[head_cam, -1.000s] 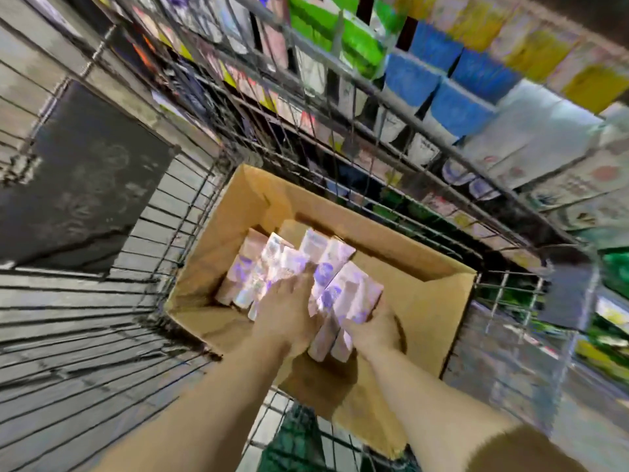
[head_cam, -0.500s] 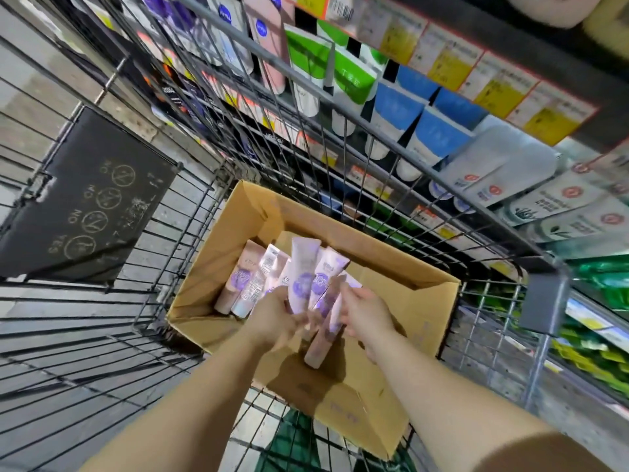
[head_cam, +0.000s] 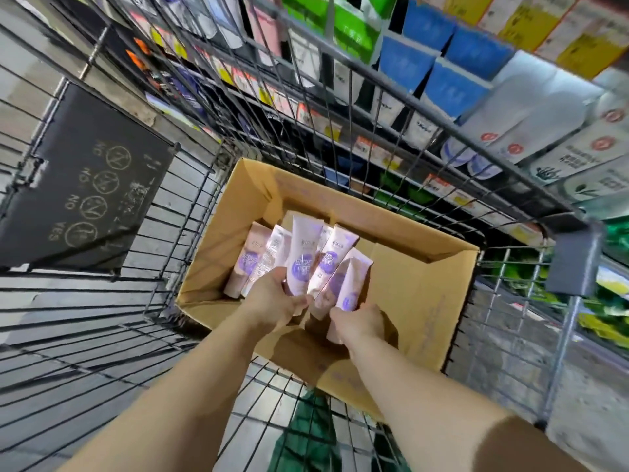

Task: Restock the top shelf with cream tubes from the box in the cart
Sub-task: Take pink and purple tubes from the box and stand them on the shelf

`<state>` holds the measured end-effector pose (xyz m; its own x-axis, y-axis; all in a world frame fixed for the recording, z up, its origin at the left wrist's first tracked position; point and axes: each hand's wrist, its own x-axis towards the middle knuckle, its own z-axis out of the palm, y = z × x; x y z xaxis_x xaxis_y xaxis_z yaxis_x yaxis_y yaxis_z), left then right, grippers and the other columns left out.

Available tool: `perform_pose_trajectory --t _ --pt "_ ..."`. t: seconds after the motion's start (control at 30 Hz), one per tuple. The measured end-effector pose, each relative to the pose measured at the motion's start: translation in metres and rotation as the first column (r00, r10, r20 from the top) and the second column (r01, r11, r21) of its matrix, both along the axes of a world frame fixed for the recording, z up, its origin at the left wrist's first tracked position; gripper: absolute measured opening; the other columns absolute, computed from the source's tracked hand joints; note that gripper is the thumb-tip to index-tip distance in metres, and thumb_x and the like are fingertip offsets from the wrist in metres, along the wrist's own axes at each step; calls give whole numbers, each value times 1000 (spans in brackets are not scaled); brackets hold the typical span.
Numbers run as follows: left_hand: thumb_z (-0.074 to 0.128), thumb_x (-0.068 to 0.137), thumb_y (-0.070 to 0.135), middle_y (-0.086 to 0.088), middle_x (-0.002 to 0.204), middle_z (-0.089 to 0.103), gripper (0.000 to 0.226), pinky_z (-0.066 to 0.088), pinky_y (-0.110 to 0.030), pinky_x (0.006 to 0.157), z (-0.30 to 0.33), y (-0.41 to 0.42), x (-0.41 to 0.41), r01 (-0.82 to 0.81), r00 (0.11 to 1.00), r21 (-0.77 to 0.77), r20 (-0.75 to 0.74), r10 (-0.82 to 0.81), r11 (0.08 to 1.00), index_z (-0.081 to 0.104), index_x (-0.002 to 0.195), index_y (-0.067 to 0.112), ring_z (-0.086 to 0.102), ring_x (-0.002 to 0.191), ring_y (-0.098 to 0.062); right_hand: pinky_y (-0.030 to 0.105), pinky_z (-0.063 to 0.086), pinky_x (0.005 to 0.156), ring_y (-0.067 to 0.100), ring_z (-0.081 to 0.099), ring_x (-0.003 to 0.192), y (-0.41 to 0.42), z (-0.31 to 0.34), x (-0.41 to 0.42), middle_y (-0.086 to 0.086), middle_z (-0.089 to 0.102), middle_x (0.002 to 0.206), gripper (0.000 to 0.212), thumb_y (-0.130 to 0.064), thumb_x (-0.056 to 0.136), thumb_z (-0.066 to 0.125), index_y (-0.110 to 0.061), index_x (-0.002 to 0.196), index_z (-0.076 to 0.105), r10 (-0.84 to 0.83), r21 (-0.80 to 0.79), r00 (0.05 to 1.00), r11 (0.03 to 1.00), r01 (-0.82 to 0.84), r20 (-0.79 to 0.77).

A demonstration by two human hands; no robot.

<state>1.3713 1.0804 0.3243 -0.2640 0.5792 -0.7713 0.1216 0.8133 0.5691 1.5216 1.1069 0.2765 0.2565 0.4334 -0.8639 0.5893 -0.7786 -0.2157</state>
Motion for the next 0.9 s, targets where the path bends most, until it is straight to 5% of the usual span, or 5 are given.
perform_pose_trajectory --t 0.13,0.3,0.47,0.57,0.9 --pt "75 82 18 2 88 67 29 46 -24 63 34 7 4 62 998 7 3 -62 998 62 107 14 61 80 -14 31 52 72 28 63 87 23 39 12 9 68 103 35 -30 78 70 -10 106 65 59 71 993 996 -52 -103" --pt "78 80 20 -11 92 71 34 58 -40 67 102 24 11 95 995 85 10 -97 992 64 108 8 67 79 -26 25 43 54 21 55 81 54 122 28 -2 55 89 36 -31 81 70 -13 106 51 65 195 972 981 -20 -226" --pt "83 67 32 -13 82 72 32 58 -49 82 181 44 23 157 987 185 14 -162 970 68 86 11 67 77 -27 35 55 75 24 67 94 68 197 44 10 68 111 66 -42 62 84 -14 115 56 148 304 910 952 -25 -388" --pt "73 82 5 5 57 65 16 52 -35 70 232 56 44 158 979 289 81 -189 944 63 74 14 58 64 -18 31 48 71 22 62 86 77 256 67 9 66 100 30 -24 83 75 -8 104 61 233 404 864 914 -38 -447" --pt "68 85 1 -7 81 71 16 55 -21 53 369 74 223 140 963 563 112 -243 815 64 99 8 66 63 -13 44 46 96 25 55 107 69 429 253 4 50 117 60 -14 89 68 1 136 35 343 703 778 690 173 -527"
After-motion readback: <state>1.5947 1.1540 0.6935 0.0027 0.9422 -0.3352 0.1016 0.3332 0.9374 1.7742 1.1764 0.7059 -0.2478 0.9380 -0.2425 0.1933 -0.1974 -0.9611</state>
